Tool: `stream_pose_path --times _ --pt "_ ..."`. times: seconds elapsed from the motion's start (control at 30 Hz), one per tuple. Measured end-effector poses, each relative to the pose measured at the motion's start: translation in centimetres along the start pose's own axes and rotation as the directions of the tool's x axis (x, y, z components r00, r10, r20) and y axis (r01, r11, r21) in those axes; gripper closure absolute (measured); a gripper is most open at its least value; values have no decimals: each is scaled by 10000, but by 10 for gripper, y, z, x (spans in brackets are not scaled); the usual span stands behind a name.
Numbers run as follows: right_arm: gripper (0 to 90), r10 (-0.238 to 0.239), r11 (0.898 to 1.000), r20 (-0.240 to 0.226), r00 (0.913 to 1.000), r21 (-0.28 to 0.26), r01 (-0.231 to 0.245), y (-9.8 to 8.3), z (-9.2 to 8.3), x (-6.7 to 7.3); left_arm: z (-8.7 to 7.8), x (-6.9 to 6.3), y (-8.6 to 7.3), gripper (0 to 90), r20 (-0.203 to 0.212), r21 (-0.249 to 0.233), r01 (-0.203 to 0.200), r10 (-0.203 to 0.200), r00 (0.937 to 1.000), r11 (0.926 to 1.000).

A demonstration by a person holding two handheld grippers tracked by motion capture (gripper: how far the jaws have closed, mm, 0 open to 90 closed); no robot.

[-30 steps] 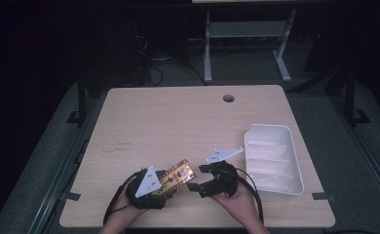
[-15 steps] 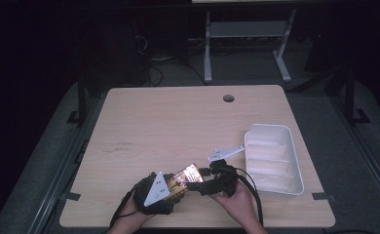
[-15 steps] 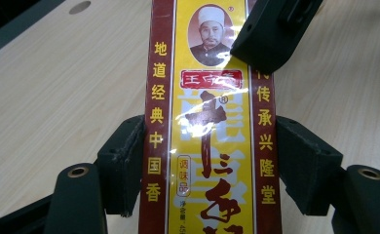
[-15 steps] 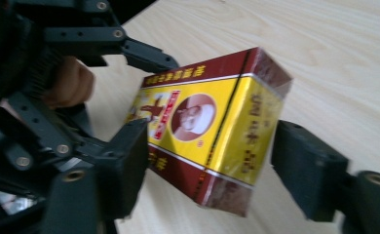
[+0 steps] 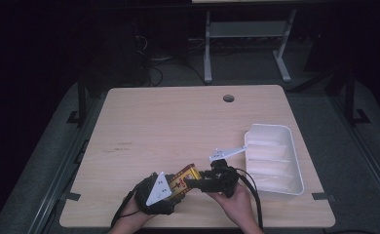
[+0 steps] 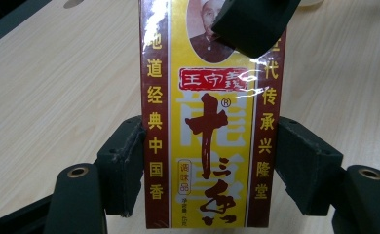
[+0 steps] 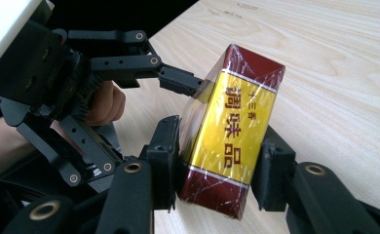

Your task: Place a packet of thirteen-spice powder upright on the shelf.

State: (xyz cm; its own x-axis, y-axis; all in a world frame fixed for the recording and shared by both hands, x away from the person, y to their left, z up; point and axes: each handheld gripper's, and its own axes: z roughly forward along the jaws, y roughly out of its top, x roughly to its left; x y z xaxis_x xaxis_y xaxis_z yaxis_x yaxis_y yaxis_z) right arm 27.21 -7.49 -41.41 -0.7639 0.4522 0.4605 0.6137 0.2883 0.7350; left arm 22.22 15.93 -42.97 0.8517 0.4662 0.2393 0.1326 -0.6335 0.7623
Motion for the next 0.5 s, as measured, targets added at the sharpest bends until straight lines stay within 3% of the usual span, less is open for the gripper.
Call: stream_pose_path --times 0.23,0.5 --pt "645 8 10000 173 9998 -13 -7 2 -1 6 1 0 1 310 -50 -22 -21 21 10000 10000" --pt "684 -666 9978 390 9970 -49 669 9 -7 15 1 1 0 281 174 -84 170 -169 9997 9998"
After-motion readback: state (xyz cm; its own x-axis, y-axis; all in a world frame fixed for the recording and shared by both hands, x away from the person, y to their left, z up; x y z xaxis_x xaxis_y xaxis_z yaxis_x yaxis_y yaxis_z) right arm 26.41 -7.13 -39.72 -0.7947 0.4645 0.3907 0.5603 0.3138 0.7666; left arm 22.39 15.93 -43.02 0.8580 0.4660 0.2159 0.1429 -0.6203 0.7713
